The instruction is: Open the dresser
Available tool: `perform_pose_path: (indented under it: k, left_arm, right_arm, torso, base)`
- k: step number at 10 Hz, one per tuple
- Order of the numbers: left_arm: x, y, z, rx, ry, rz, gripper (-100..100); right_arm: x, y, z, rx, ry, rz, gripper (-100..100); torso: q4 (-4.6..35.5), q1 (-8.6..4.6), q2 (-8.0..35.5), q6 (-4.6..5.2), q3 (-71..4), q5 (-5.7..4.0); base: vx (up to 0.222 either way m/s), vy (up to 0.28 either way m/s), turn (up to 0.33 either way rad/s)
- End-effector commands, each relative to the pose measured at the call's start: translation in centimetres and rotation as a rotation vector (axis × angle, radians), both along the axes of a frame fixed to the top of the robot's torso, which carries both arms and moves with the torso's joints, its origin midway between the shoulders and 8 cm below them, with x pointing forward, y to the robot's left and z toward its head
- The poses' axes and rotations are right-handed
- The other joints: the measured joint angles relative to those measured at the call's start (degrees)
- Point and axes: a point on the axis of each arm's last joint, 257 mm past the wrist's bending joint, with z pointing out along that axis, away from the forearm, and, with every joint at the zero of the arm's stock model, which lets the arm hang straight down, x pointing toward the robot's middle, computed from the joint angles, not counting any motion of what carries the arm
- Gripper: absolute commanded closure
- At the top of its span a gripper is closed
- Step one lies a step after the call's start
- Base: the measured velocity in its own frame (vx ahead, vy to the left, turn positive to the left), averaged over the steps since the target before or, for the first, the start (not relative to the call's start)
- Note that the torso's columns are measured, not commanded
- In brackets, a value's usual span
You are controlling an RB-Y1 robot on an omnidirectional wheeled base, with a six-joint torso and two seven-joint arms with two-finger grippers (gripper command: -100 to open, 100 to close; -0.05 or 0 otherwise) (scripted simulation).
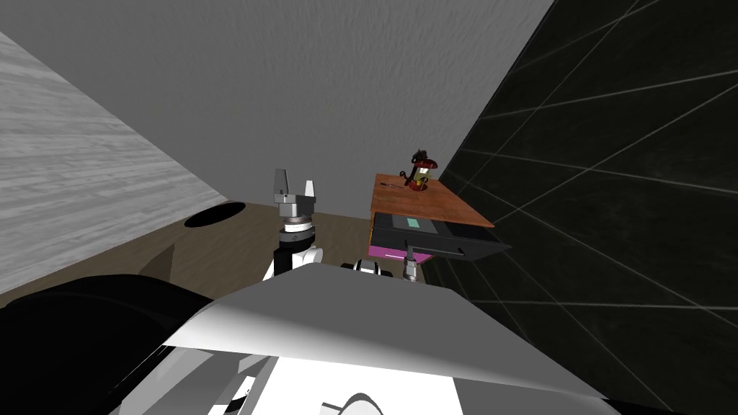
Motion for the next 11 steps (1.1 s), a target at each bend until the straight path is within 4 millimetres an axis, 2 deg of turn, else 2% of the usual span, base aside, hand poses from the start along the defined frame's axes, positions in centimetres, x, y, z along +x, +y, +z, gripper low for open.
perform_pose_path:
  k: [1,5,6,11]
  left_arm:
    - [0.0,0.0,0.0,0.000,0.000,0.000,0]
    - [0.0,0.0,0.0,0.000,0.000,0.000,0]
    - [0.0,0.0,0.0,0.000,0.000,0.000,0]
    - [0.0,0.0,0.0,0.000,0.000,0.000,0]
  right_arm:
    - [-0.2,0.0,0.0,-0.001,0.000,0.002,100]
    - [-1.3,-0.1,1.0,0.004,-0.031,0.028,100]
    - [-0.9,-0.3,0.6,0.001,0.000,0.022,-100]
    - [0.5,-0.3,2.6,0.007,0.000,0.028,-100]
  torso:
    - [0.05,0.17,-0.12,-0.09,-0.11,0.09]
    - [0.04,-0.07,0.01,0.03,-0.03,0.03]
    - [0.07,0.08,0.04,0.02,-0.02,0.09]
    - [-0.34,-0.43,-0.68,0.05,-0.34,-0.20]
  base:
    - [-0.076,0.008,-0.025]
    - [-0.191,0.007,-0.034]
    - [-0.117,0.014,-0.028]
    - [-0.002,-0.002,-0.013]
